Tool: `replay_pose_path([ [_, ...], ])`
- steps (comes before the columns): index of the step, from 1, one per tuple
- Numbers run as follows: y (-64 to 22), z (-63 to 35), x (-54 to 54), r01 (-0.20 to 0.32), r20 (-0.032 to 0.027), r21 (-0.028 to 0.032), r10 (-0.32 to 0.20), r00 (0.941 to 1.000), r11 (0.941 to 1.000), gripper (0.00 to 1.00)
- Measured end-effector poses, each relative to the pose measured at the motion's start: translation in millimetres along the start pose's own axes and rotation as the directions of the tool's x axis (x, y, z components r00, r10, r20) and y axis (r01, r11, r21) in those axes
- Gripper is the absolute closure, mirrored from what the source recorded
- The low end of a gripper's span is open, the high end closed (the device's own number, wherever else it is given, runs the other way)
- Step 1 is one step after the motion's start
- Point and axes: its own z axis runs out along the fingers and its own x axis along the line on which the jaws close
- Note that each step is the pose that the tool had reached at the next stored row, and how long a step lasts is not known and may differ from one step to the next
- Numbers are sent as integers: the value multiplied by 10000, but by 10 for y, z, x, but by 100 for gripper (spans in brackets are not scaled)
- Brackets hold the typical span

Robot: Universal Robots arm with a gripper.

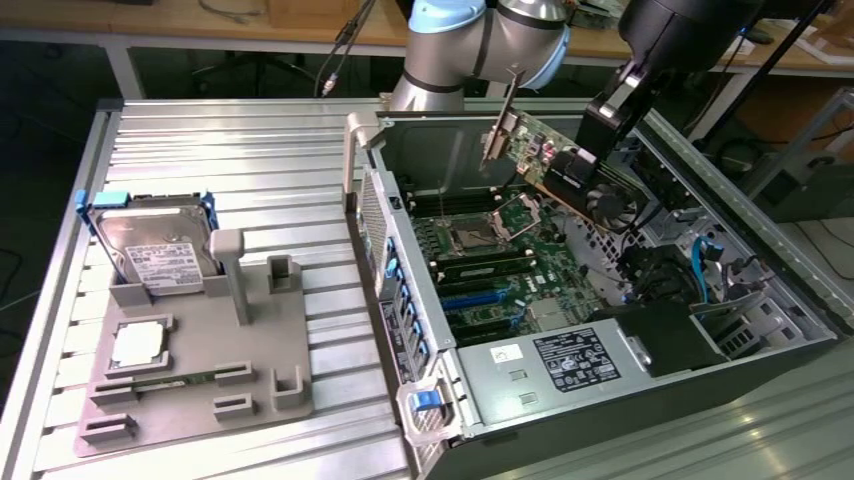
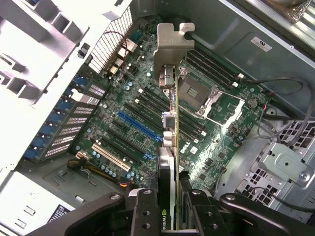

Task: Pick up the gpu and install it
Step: 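Insert the gpu into the slot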

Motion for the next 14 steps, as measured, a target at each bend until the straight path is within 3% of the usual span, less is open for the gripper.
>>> replay_pose_path([
  [14,0,0,0,330,-18,-8,-330,9995,9995,73],
])
